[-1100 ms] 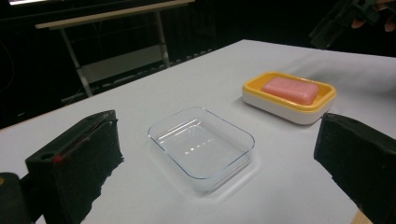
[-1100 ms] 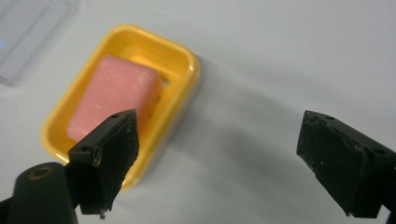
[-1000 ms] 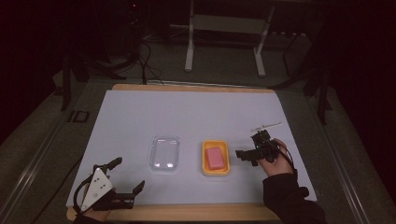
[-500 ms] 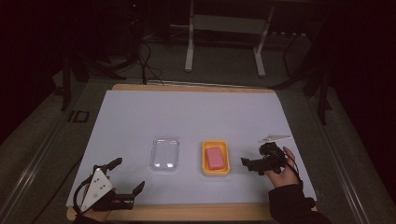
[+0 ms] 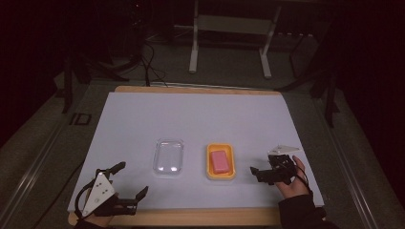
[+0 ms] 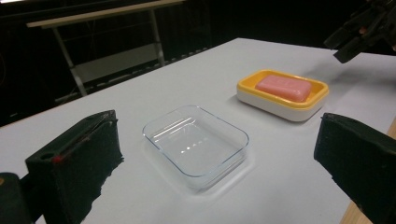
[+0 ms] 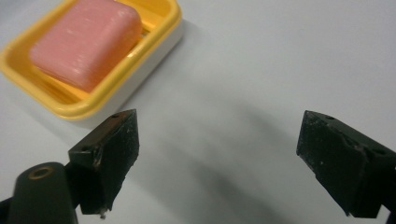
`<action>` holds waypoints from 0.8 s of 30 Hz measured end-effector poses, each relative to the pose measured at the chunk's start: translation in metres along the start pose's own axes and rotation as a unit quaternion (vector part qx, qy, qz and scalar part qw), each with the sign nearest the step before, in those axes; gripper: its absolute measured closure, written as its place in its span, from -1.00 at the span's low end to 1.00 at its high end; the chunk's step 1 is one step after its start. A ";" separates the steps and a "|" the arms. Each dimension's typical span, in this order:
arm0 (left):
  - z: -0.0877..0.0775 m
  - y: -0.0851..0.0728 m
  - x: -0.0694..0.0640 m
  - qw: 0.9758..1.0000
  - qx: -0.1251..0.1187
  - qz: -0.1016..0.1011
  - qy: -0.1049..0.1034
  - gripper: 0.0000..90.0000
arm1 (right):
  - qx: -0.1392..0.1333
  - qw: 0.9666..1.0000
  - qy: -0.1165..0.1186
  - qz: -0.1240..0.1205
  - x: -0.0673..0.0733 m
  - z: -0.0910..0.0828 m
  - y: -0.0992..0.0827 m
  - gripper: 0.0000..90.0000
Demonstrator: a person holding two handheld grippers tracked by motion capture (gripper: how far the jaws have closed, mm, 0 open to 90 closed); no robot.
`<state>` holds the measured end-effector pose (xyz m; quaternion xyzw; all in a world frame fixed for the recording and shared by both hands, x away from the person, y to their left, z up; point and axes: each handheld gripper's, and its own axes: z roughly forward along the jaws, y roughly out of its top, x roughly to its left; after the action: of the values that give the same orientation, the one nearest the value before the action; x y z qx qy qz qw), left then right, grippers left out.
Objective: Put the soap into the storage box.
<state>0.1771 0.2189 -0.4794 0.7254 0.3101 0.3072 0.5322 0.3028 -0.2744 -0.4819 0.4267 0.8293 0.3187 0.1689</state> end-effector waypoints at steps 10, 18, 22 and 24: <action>-0.001 0.000 -0.001 1.000 0.003 0.003 0.000 -0.98 | -0.025 1.000 0.006 0.000 -0.005 -0.006 -0.004 -0.74; 0.001 0.000 0.000 1.000 0.005 0.003 0.001 -0.98 | -0.030 0.999 0.012 -0.015 -0.006 -0.006 -0.009 -0.70; 0.000 0.000 0.000 1.000 0.006 0.003 0.002 -0.98 | -0.029 0.999 0.005 -0.017 -0.007 -0.004 -0.010 -0.70; 0.000 0.000 0.000 1.000 0.005 0.003 0.003 -0.98 | -0.029 0.999 0.002 -0.020 -0.007 -0.003 -0.010 -0.70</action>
<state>0.1773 0.2187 -0.4793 0.7280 0.3111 0.3092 0.5269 0.2989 -0.2853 -0.4858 0.4046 0.8282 0.3407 0.1856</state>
